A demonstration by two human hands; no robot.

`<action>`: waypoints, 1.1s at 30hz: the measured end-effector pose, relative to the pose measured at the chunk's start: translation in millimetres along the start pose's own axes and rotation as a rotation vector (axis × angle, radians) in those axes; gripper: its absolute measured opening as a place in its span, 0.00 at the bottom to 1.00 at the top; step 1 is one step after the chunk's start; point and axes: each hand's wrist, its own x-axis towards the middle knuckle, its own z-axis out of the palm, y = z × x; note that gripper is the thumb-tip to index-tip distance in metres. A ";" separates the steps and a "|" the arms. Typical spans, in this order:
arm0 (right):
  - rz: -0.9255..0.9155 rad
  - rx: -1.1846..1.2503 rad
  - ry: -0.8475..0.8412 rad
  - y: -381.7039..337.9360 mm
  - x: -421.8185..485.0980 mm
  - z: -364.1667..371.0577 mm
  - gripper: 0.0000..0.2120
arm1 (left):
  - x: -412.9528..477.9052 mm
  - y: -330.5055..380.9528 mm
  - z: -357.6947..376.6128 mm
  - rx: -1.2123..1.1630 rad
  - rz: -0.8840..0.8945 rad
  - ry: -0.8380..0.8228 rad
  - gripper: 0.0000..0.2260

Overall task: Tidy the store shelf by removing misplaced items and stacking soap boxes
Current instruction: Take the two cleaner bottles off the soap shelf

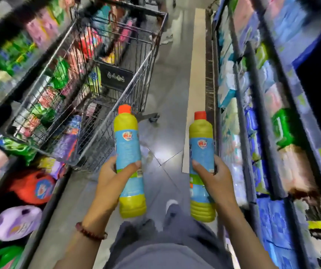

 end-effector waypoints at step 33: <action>-0.009 -0.713 -1.065 -0.8 353.1 539.8 0.18 | 380.0 -32.2 -183.4 -0.431 -0.413 0.969 0.14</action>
